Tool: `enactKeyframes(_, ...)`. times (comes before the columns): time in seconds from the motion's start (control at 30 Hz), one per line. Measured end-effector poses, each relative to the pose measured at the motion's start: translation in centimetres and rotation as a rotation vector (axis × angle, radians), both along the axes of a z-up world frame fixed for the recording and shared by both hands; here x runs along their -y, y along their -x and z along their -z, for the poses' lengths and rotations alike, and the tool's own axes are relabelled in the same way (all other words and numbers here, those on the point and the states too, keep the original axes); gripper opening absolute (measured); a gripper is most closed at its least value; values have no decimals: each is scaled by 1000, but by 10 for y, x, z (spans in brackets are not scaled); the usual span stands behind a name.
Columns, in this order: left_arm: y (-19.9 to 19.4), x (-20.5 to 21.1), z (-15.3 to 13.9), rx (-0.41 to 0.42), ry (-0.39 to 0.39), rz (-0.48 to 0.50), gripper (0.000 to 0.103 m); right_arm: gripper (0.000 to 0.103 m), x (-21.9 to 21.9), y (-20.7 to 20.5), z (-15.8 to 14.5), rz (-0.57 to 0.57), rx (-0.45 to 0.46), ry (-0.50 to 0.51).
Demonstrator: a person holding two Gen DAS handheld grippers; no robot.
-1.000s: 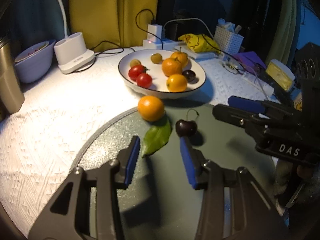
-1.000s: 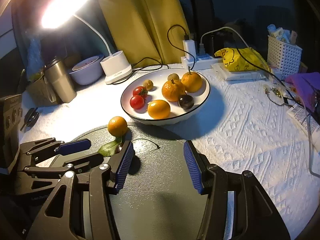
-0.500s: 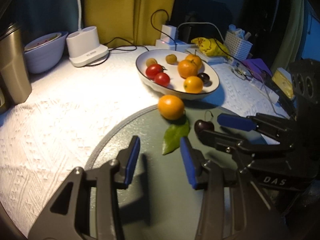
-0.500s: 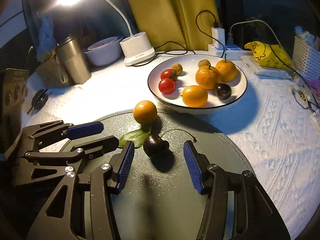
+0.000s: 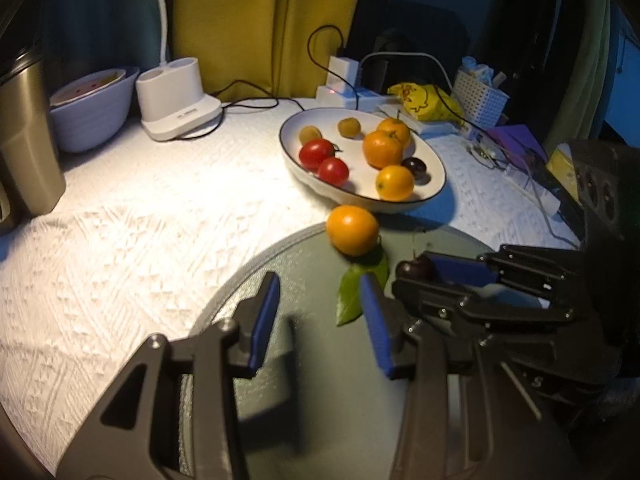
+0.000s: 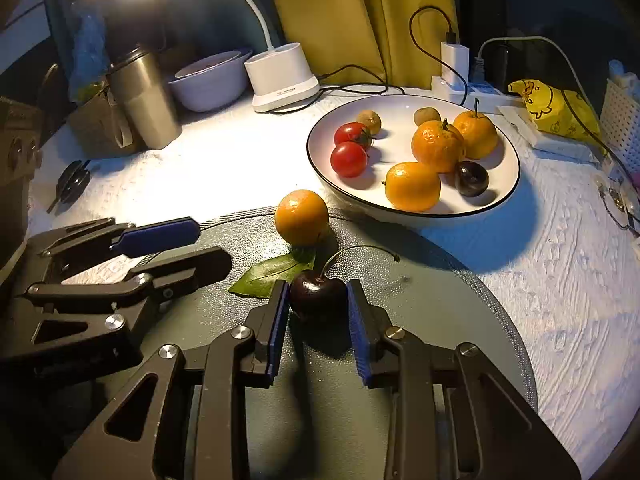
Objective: Organize fruits
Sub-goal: 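Grasp the dark cherry with the right tool while the left tool grasps a small orange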
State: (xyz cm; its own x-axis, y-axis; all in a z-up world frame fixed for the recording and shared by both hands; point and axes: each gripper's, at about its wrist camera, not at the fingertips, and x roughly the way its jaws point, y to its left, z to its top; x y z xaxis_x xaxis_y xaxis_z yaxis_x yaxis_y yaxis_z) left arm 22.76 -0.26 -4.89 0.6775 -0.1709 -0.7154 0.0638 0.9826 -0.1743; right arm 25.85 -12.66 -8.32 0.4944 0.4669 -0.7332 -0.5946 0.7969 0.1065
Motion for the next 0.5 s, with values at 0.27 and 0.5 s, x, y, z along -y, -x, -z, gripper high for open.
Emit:
enactKeyframes(0.27,-18,12,-1,-4,-15,27,43,31,17,-4,-9,26,26,-22)
enactKeyframes(0.5,-40,21,3,-22,-35,36,43,31,44,-15,-12,78,32,-49)
